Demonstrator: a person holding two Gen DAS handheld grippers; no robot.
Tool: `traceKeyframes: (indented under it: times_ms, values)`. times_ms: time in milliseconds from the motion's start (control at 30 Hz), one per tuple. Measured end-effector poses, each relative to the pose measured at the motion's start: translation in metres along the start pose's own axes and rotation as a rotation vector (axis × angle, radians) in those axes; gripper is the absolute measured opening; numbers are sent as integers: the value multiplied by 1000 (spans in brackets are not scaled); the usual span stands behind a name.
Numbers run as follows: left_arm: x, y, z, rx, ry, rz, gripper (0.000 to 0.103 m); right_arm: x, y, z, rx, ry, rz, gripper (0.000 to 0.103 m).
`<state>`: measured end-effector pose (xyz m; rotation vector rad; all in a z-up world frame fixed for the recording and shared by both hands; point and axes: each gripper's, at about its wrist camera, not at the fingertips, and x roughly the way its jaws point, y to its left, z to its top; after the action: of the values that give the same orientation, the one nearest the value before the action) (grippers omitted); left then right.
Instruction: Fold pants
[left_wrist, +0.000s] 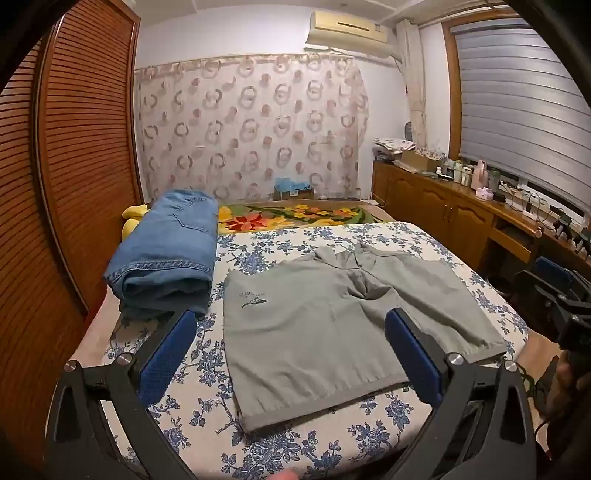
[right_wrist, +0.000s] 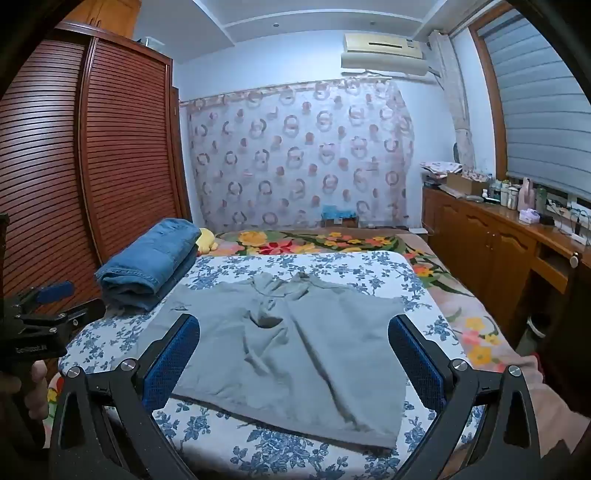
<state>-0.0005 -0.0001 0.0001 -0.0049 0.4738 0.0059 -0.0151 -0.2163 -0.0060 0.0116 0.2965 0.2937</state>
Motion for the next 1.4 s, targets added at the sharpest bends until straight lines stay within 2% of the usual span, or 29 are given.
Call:
traceKeyframes:
  times_ms: [167,300,1400]
  values:
    - [-3,-2,0,2,3,1,102,-1,0,-1,-5,-2,2,102]
    - [3,10,-2,-14,7,-8,102,-2,1,3,-6,-3,4,102]
    - [1,6,-3,-7,1,13,102,-1,1,0,0,-1,5,102]
